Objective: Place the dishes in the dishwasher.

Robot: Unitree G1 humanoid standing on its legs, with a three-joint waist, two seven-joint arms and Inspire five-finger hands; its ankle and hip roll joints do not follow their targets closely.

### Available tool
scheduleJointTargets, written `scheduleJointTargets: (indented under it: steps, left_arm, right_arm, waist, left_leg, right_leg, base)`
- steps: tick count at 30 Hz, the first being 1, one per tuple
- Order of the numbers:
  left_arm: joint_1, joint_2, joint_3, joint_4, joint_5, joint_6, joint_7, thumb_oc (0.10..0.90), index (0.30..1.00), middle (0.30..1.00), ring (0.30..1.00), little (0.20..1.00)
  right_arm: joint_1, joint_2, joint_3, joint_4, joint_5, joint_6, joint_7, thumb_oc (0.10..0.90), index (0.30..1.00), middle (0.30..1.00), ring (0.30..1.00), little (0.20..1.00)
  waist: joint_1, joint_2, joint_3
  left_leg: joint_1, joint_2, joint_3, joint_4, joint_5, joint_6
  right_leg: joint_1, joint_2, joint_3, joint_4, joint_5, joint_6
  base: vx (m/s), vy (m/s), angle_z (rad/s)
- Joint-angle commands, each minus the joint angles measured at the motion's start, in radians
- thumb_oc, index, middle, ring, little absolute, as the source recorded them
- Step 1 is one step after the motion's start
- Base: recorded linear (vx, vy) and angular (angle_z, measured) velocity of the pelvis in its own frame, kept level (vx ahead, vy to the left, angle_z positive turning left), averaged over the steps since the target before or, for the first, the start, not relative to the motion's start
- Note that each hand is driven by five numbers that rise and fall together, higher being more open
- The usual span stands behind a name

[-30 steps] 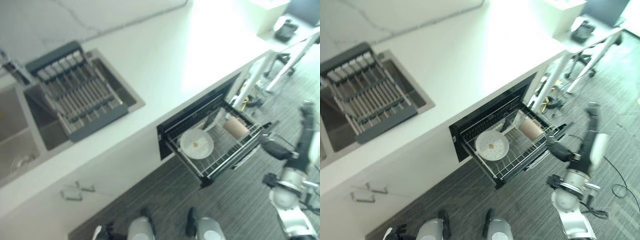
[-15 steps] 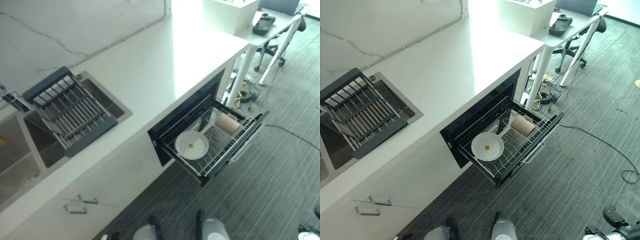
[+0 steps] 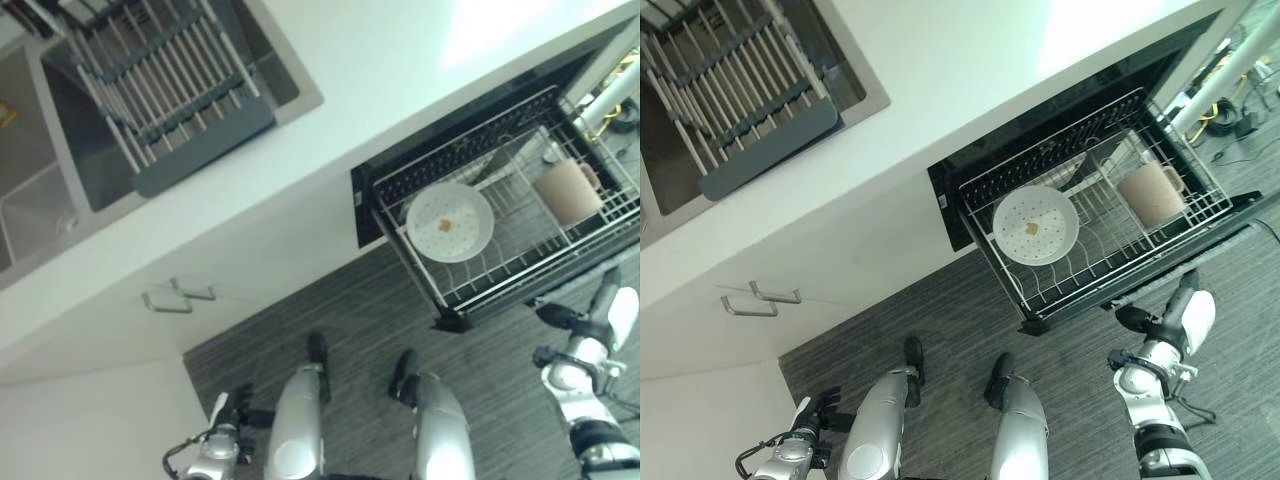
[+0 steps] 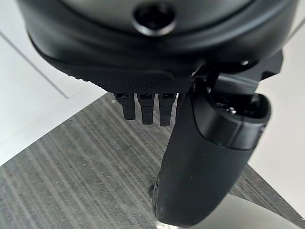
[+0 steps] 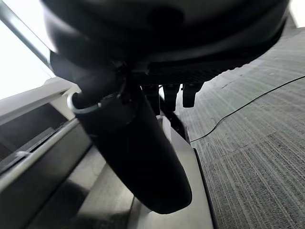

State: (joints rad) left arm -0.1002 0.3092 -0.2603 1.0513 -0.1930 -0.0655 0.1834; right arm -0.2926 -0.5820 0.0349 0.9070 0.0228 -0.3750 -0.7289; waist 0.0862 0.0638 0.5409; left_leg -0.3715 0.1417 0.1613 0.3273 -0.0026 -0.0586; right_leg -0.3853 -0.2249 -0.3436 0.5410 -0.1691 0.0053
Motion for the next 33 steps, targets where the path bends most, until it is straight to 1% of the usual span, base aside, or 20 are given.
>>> scheduleJointTargets:
  steps: [1,3,6,8,13,20,25,26,27,30,31,32,33]
  left_arm:
    - [0.039,0.071,0.023,-0.021,-0.029,-0.003,0.011,0.8,0.9,0.9,0.9,0.9]
    - [0.043,0.072,0.02,-0.019,-0.03,-0.003,0.003,0.8,0.9,0.9,0.9,0.9]
    - [0.048,0.07,0.018,-0.011,-0.02,-0.029,-0.014,0.8,0.9,0.9,0.9,0.9]
    - [0.05,0.067,0.018,-0.018,-0.009,-0.035,-0.02,0.8,0.9,0.9,0.9,0.9]
    - [0.052,0.07,0.017,-0.033,0.007,-0.052,-0.033,0.8,0.9,0.9,0.9,0.9]
    - [0.058,0.084,0.015,-0.055,0.026,-0.047,-0.058,0.8,0.9,0.9,0.9,0.9]
    - [0.07,0.085,0.01,-0.067,0.033,-0.043,-0.069,0.8,0.9,0.9,0.9,0.9]
    - [0.072,0.089,0.006,-0.074,0.034,-0.046,-0.069,0.8,0.9,0.9,0.9,0.9]
    - [0.073,0.088,0.007,-0.075,0.034,-0.047,-0.069,0.8,0.9,0.9,0.9,0.9]
    - [0.075,0.099,0.001,-0.091,0.033,-0.05,-0.072,0.8,0.9,0.9,0.9,0.9]
    - [0.075,0.102,0.001,-0.096,0.034,-0.049,-0.072,0.8,0.9,0.9,0.9,0.9]
    - [0.076,0.112,-0.001,-0.108,0.037,-0.047,-0.073,0.8,0.9,0.9,0.9,0.9]
    - [0.077,0.115,0.0,-0.111,0.037,-0.046,-0.074,0.8,0.9,0.9,0.9,0.9]
  right_arm:
    - [-0.048,-0.127,0.006,-0.059,-0.017,-0.076,-0.014,0.8,0.9,0.9,0.9,0.9]
    - [-0.082,-0.141,0.022,-0.056,0.006,-0.105,-0.013,0.8,0.9,0.9,0.9,0.9]
    - [-0.153,-0.165,0.039,-0.081,0.024,-0.138,0.01,0.8,0.9,0.9,0.9,0.9]
    - [-0.185,-0.172,0.046,-0.118,0.038,-0.132,0.036,0.8,0.9,0.9,0.9,0.9]
    - [-0.267,-0.193,0.084,-0.173,0.0,-0.136,0.061,0.8,0.9,0.9,0.9,0.9]
    - [-0.446,-0.239,0.154,-0.224,-0.047,-0.112,0.082,0.8,0.9,0.9,0.9,0.9]
    - [-0.568,-0.257,0.214,-0.249,-0.075,-0.075,0.1,0.8,0.9,0.9,0.9,0.9]
    - [-0.616,-0.268,0.239,-0.245,-0.077,-0.062,0.103,0.8,0.9,0.9,0.9,0.9]
    - [-0.621,-0.269,0.243,-0.243,-0.077,-0.062,0.103,0.8,0.9,0.9,0.9,0.9]
    - [-0.721,-0.29,0.299,-0.221,-0.119,-0.047,0.108,0.8,0.9,0.9,0.9,0.9]
    - [-0.743,-0.295,0.313,-0.217,-0.121,-0.042,0.111,0.8,0.9,0.9,0.9,0.9]
    - [-0.795,-0.307,0.35,-0.215,-0.121,-0.027,0.117,0.8,0.9,0.9,0.9,0.9]
    - [-0.808,-0.311,0.36,-0.215,-0.122,-0.022,0.12,0.8,0.9,0.9,0.9,0.9]
  waist:
    - [0.012,0.031,-0.021]
    - [0.026,0.041,-0.021]
    - [0.045,0.051,-0.021]
    - [0.054,0.052,-0.021]
    - [0.078,0.056,-0.021]
    - [0.136,0.062,-0.021]
    - [0.171,0.069,-0.021]
    - [0.185,0.071,-0.021]
    - [0.185,0.072,-0.021]
    - [0.214,0.079,-0.021]
    - [0.22,0.081,-0.021]
    - [0.236,0.081,-0.021]
    - [0.24,0.081,-0.021]
  left_leg:
    - [0.026,-0.037,-0.018,-0.027,-0.031,0.043]
    - [0.007,-0.04,-0.022,-0.027,-0.026,0.044]
    - [-0.017,-0.045,-0.026,-0.027,-0.024,0.045]
    - [-0.022,-0.048,-0.028,-0.027,-0.024,0.045]
    - [-0.027,-0.053,-0.036,-0.027,-0.021,0.048]
    - [-0.035,-0.065,-0.066,-0.027,-0.016,0.054]
    - [-0.04,-0.077,-0.079,-0.027,-0.013,0.056]
    - [-0.044,-0.081,-0.083,-0.027,-0.012,0.058]
    - [-0.045,-0.081,-0.084,-0.027,-0.012,0.058]
    - [-0.057,-0.091,-0.084,-0.027,-0.01,0.064]
    - [-0.06,-0.093,-0.084,-0.027,-0.01,0.066]
    - [-0.068,-0.102,-0.089,-0.027,-0.011,0.072]
    - [-0.07,-0.104,-0.091,-0.027,-0.01,0.074]
  right_leg:
    - [0.02,0.014,0.041,0.079,-0.067,0.055]
    - [0.001,0.011,0.037,0.088,-0.066,0.055]
    - [-0.019,0.009,0.029,0.093,-0.067,0.057]
    - [-0.021,0.007,0.025,0.094,-0.068,0.056]
    - [-0.022,-0.002,0.012,0.102,-0.069,0.056]
    - [-0.009,-0.017,-0.019,0.118,-0.076,0.058]
    - [0.002,-0.028,-0.04,0.121,-0.081,0.054]
    - [0.004,-0.034,-0.049,0.123,-0.082,0.054]
    - [0.004,-0.034,-0.049,0.123,-0.082,0.054]
    - [0.006,-0.05,-0.073,0.128,-0.081,0.056]
    - [0.005,-0.054,-0.078,0.131,-0.081,0.057]
    - [0.004,-0.062,-0.09,0.136,-0.082,0.058]
    - [0.004,-0.063,-0.093,0.137,-0.082,0.059]
  base:
    - [-0.04,0.043,0.14]
    - [-0.02,0.04,0.1]
    - [-0.02,0.047,0.06]
    - [0.0,0.043,0.08]
    - [0.02,0.027,0.06]
    - [0.05,0.025,0.05]
    - [0.06,0.07,0.14]
    - [0.04,0.065,0.1]
    - [0.04,0.079,0.09]
    - [0.03,0.07,0.25]
    - [0.05,0.088,0.25]
    - [0.04,0.075,0.18]
    - [0.05,0.063,0.12]
